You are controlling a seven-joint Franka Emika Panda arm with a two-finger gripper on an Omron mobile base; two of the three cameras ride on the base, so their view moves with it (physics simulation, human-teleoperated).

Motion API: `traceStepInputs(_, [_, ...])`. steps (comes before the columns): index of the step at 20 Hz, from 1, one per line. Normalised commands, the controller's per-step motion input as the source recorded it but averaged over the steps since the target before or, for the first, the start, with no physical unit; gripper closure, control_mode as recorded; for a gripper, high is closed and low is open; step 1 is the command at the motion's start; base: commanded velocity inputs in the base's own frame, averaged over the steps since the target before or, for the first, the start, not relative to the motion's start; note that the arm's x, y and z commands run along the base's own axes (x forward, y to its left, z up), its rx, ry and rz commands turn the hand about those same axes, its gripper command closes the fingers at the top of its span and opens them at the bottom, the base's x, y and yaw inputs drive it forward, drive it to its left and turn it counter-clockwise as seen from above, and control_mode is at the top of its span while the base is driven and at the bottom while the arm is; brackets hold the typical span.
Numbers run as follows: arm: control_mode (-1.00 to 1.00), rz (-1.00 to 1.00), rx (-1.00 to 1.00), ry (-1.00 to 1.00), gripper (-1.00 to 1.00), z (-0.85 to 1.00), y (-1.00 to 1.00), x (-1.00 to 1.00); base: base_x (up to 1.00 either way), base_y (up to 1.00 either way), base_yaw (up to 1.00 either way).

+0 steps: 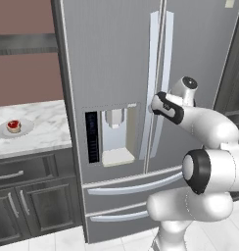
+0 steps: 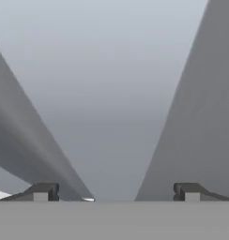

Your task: Place one of the steaks on the plate and the other in the bowl. Then place the bowl in the fridge.

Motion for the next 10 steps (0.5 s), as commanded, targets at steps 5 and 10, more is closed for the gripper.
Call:
traceStepInputs(5, [-1.0, 0.01, -0.01, -0.07, -1.0, -0.37, -0.02, 0.45, 0.0, 0.0, 0.0])
traceStepInputs(10, [-1.0, 0.0, -0.02, 0.02, -1.0, -0.28, -0.2, 0.41, 0.0, 0.0, 0.0])
